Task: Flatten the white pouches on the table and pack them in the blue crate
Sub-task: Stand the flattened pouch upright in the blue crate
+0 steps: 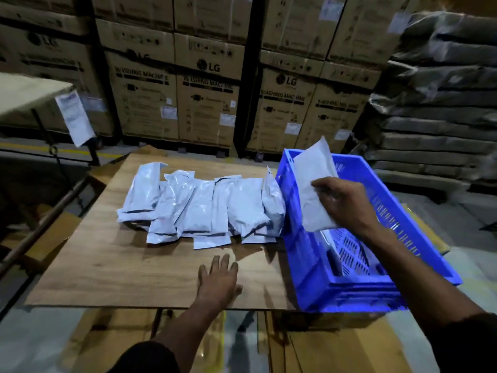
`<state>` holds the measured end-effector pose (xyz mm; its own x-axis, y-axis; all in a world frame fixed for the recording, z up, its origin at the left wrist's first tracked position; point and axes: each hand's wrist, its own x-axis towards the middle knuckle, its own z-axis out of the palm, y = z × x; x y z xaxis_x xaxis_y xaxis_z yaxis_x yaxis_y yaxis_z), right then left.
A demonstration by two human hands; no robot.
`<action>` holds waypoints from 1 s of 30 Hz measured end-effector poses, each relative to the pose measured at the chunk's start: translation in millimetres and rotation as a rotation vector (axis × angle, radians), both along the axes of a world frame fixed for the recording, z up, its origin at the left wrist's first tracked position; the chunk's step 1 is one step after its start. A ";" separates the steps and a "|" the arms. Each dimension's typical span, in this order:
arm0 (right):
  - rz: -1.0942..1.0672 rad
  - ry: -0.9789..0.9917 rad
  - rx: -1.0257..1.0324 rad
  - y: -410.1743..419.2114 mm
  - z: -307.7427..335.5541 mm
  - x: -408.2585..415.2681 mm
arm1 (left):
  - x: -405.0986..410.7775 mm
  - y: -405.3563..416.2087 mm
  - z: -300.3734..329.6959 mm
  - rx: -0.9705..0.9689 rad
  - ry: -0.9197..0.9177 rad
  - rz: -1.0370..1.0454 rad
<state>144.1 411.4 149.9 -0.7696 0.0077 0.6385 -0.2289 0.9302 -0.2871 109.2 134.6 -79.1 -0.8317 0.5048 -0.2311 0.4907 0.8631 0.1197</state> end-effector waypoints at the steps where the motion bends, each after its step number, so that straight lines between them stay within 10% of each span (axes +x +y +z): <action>1: -0.028 0.025 -0.021 11.7 3.0 3.7 | 0.2 3.3 -0.8 -0.003 -0.002 -0.004; 6: -0.200 0.004 -0.024 83.4 -11.2 18.0 | 2.0 27.4 -1.9 -0.025 -0.004 -0.050; 19: -0.366 -0.768 0.135 203.9 -114.1 8.3 | 7.8 59.4 0.8 -0.080 0.006 0.000; 30: -0.447 -0.892 0.408 225.8 -131.8 3.6 | 10.0 61.6 -0.3 -0.102 -0.047 0.021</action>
